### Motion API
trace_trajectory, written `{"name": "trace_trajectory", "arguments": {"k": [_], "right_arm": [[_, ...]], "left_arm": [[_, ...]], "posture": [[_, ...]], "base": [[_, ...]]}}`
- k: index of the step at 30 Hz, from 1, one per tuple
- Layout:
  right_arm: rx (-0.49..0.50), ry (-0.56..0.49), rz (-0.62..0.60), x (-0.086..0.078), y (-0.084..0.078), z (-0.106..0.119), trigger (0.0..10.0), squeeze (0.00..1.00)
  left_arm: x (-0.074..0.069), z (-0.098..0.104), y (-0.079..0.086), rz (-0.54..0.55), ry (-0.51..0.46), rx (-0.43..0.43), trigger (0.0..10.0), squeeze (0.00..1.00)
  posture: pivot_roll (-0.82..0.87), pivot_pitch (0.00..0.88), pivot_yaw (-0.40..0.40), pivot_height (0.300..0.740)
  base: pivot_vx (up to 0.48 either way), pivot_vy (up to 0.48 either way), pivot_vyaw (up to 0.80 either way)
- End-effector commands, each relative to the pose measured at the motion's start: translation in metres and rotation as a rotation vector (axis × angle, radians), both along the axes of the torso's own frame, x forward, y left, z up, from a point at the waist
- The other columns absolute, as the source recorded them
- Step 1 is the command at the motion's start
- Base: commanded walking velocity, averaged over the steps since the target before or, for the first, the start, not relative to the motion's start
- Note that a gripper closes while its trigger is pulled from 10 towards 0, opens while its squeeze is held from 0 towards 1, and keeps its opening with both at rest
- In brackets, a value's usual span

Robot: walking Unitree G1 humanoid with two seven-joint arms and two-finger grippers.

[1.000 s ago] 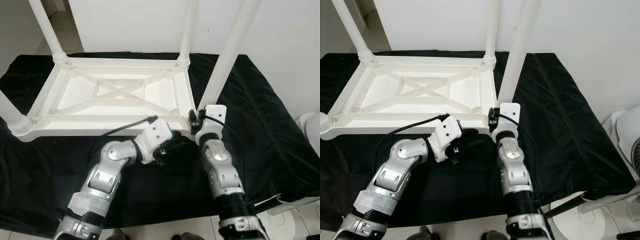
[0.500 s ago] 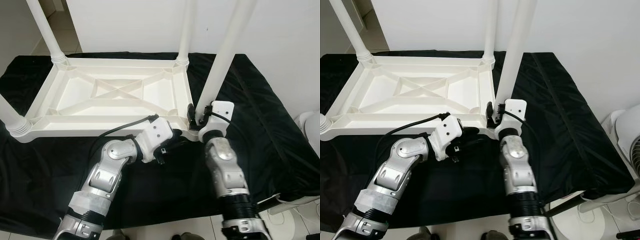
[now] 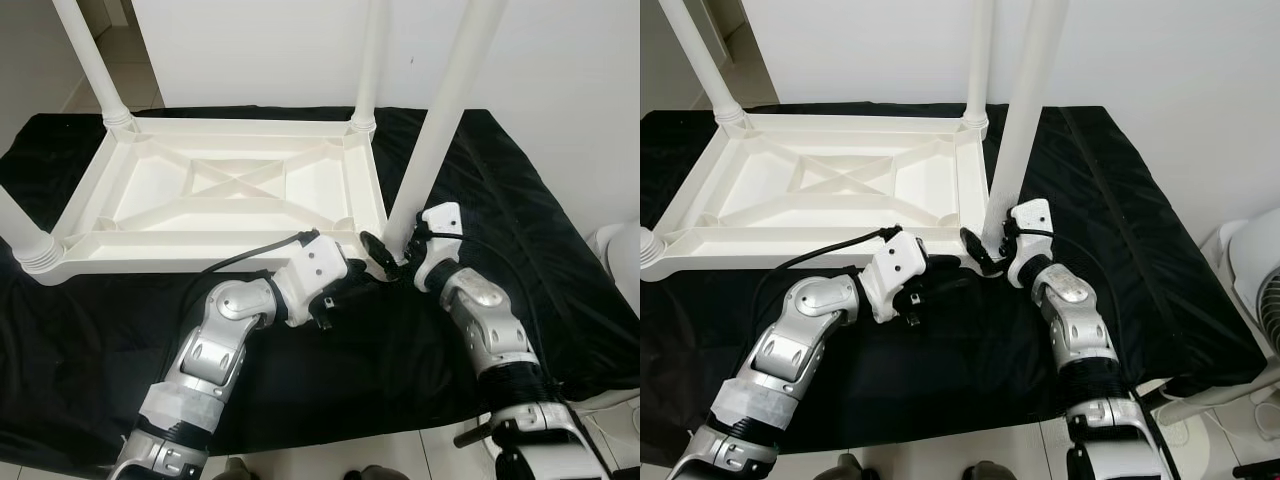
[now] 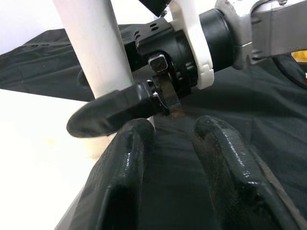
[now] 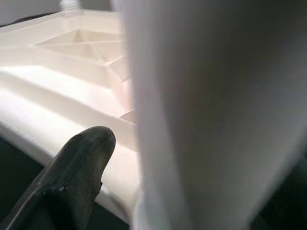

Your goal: Building children table

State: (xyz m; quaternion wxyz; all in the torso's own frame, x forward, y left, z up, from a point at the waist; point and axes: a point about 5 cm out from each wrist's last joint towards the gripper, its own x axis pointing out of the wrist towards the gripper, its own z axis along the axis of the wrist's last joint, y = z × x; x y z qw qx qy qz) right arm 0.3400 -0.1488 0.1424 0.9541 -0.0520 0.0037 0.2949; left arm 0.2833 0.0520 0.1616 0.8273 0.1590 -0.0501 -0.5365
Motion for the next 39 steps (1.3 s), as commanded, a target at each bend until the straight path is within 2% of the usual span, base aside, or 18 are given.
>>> {"name": "trace_trajectory", "arguments": {"k": [1, 5, 6, 18, 20, 27, 29, 33, 34, 37, 38, 39], "right_arm": [[-0.03, 0.0, 0.048, 0.003, 0.001, 0.0, 10.0, 0.0], [-0.074, 0.009, 0.098, 0.009, 0.001, 0.001, 10.0, 0.0], [-0.099, 0.02, 0.129, 0.015, -0.002, 0.003, 0.0, 0.0], [-0.099, 0.041, 0.17, 0.018, -0.008, -0.001, 0.0, 0.0], [-0.067, 0.036, 0.157, 0.017, -0.007, -0.002, 10.0, 0.0], [-0.005, 0.0, 0.083, 0.014, -0.002, -0.003, 10.0, 0.0], [0.043, -0.037, -0.026, 0.012, 0.0, -0.002, 10.0, 0.0], [0.092, -0.069, -0.101, 0.01, 0.005, 0.002, 10.0, 0.0], [0.117, -0.084, -0.176, 0.009, 0.008, 0.006, 10.0, 0.0], [0.109, -0.092, -0.314, 0.008, 0.007, 0.006, 10.0, 0.0], [0.109, -0.092, -0.314, 0.008, 0.007, 0.006, 10.0, 0.0], [0.107, -0.094, -0.364, 0.006, 0.007, 0.005, 10.0, 0.0]], "left_arm": [[0.006, 0.001, 0.002, 0.095, -0.019, -0.023, 10.0, 0.0], [0.006, 0.001, 0.003, 0.103, -0.019, -0.024, 10.0, 0.0], [0.006, 0.002, 0.003, 0.111, -0.022, -0.027, 10.0, 0.0], [0.006, 0.003, 0.005, 0.127, -0.024, -0.033, 10.0, 0.0], [0.007, 0.003, 0.004, 0.125, -0.025, -0.034, 10.0, 0.0], [0.007, 0.003, 0.004, 0.121, -0.024, -0.035, 10.0, 0.0], [0.007, 0.003, 0.003, 0.12, -0.023, -0.036, 10.0, 0.0], [0.008, 0.003, 0.003, 0.12, -0.025, -0.03, 10.0, 0.0], [0.008, 0.003, 0.003, 0.121, -0.026, -0.029, 10.0, 0.0], [0.008, 0.003, 0.003, 0.121, -0.025, -0.029, 10.0, 0.0], [0.008, 0.003, 0.003, 0.121, -0.025, -0.029, 10.0, 0.0], [0.008, 0.003, 0.003, 0.12, -0.025, -0.029, 10.0, 0.0]], "posture": [[-0.11, 0.028, 0.008, 0.74], [-0.11, 0.032, 0.003, 0.74], [-0.09, 0.036, -0.009, 0.74], [-0.09, 0.036, -0.011, 0.74], [-0.1, 0.039, -0.009, 0.74], [-0.1, 0.039, -0.006, 0.74], [-0.1, 0.04, -0.004, 0.74], [-0.11, 0.042, -0.003, 0.74], [-0.11, 0.044, -0.002, 0.74], [-0.11, 0.046, -0.002, 0.74], [-0.11, 0.046, -0.002, 0.74], [-0.11, 0.048, -0.001, 0.74]], "base": [[0.0, 0.0, 0.0], [0.0, 0.0, 0.0], [0.0, 0.0, 0.0], [0.0, 0.0, 0.0], [0.0, 0.0, 0.0], [0.0, 0.0, 0.0], [0.0, 0.0, 0.0], [0.0, 0.0, 0.0], [0.0, 0.0, 0.0], [0.0, 0.0, 0.0], [0.0, 0.0, 0.0], [0.0, 0.0, 0.0]]}}
